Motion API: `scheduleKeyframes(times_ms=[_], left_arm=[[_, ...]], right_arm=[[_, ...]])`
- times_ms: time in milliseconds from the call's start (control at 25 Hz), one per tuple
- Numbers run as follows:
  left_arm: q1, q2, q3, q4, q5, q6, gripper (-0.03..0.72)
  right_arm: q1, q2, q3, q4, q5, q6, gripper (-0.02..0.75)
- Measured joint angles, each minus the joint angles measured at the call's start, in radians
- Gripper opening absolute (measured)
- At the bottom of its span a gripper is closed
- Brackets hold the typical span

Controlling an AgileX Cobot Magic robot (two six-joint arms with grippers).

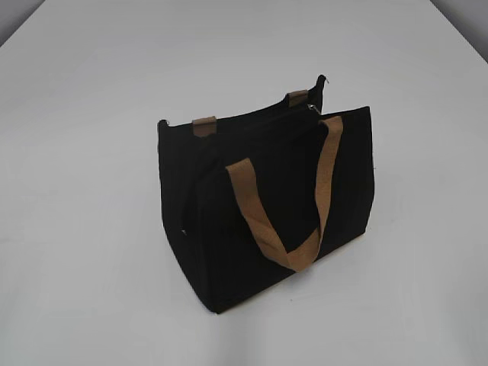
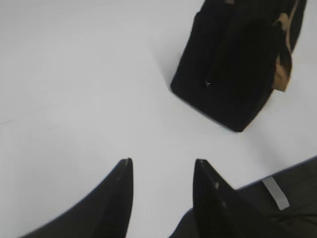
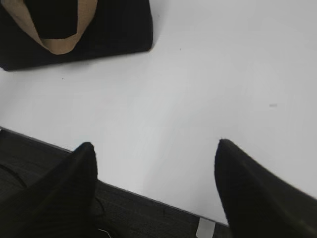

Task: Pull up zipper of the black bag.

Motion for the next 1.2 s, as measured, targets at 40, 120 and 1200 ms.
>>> scheduleKeyframes(times_ms=[40,120,1200], left_arm=[[0.053,0.0,0.0,0.0,0.0,0.0,0.309],[0.17,-0.002,0.0,0.0,0.0,0.0,0.309],[0.479,-0.077,0.002,0.001,0.0,0.0,0.236]], right_arm=[[-0.03,0.0,0.0,0.0,0.0,0.0,0.571],[-0.101,-0.006,0.0,0.001,0.0,0.0,0.571],[-0.207,-0.141,0.001,0.004,-0.001,0.0,0.571]])
